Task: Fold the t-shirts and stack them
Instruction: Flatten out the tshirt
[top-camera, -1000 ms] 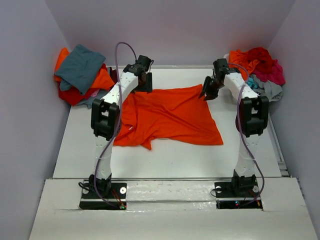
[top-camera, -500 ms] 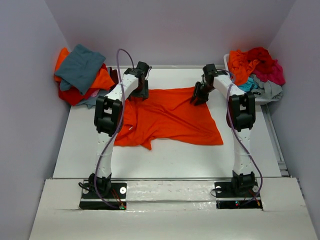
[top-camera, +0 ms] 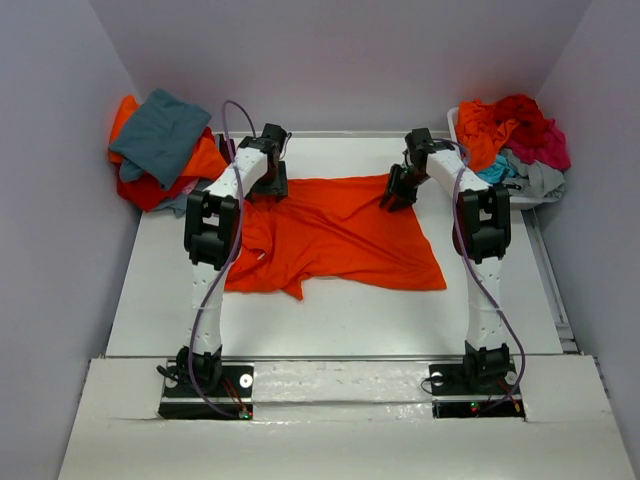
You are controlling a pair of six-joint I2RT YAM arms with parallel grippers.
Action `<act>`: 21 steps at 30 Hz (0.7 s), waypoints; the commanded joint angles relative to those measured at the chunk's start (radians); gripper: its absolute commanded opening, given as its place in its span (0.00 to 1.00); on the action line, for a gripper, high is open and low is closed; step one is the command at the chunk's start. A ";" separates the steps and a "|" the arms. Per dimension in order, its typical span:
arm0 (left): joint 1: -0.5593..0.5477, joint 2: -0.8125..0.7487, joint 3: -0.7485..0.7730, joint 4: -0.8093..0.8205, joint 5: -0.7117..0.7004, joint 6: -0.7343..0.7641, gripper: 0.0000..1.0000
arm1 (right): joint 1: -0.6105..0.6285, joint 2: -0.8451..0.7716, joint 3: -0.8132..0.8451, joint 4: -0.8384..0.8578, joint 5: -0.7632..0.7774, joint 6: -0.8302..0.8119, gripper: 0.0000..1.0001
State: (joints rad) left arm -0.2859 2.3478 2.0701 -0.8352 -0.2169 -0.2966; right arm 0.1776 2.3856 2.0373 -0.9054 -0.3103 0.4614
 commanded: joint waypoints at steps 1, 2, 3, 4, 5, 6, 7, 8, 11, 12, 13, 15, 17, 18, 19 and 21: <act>0.005 -0.008 -0.004 -0.018 0.007 0.005 0.80 | 0.005 -0.023 -0.011 -0.079 0.123 0.006 0.43; 0.005 -0.008 -0.004 -0.016 0.008 0.005 0.80 | 0.005 -0.026 -0.015 -0.090 0.131 0.013 0.43; 0.005 -0.010 -0.002 -0.016 0.011 0.007 0.80 | 0.005 -0.031 -0.015 -0.093 0.137 0.017 0.43; 0.005 -0.010 -0.002 -0.018 0.014 0.007 0.80 | -0.006 -0.032 -0.023 -0.096 0.148 0.026 0.43; 0.005 -0.008 -0.002 -0.016 0.016 0.007 0.80 | -0.006 -0.040 -0.026 -0.096 0.152 0.029 0.43; 0.005 -0.008 -0.002 -0.016 0.017 0.008 0.80 | -0.016 -0.043 -0.029 -0.099 0.163 0.033 0.43; 0.005 -0.008 -0.004 -0.016 0.019 0.008 0.80 | -0.017 -0.045 -0.029 -0.104 0.168 0.036 0.43; 0.005 -0.010 -0.004 -0.016 0.021 0.010 0.80 | -0.027 -0.046 -0.032 -0.104 0.171 0.034 0.43; 0.005 -0.012 -0.007 -0.013 0.024 0.008 0.80 | -0.038 -0.055 -0.032 -0.118 0.192 0.036 0.43; 0.005 -0.012 -0.007 -0.015 0.025 0.010 0.80 | -0.038 -0.057 -0.031 -0.119 0.197 0.036 0.44; 0.005 -0.012 -0.008 -0.015 0.025 0.010 0.80 | -0.038 -0.058 -0.031 -0.122 0.200 0.036 0.44; 0.005 -0.012 -0.008 -0.015 0.027 0.011 0.80 | -0.047 -0.066 -0.037 -0.119 0.204 0.037 0.44; 0.005 -0.012 -0.008 -0.015 0.030 0.011 0.80 | -0.058 -0.065 -0.035 -0.119 0.206 0.036 0.44; 0.005 -0.012 -0.008 -0.015 0.033 0.011 0.80 | -0.067 -0.060 -0.032 -0.122 0.208 0.034 0.44; 0.005 -0.012 -0.008 -0.015 0.033 0.013 0.80 | -0.067 -0.057 -0.028 -0.125 0.208 0.033 0.44; 0.005 -0.012 -0.010 -0.015 0.036 0.011 0.80 | -0.076 -0.054 -0.017 -0.132 0.209 0.031 0.44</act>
State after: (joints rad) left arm -0.2859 2.3478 2.0697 -0.8349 -0.1867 -0.2958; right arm 0.1272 2.3558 2.0140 -0.9977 -0.1604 0.4980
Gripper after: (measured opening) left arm 0.800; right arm 0.437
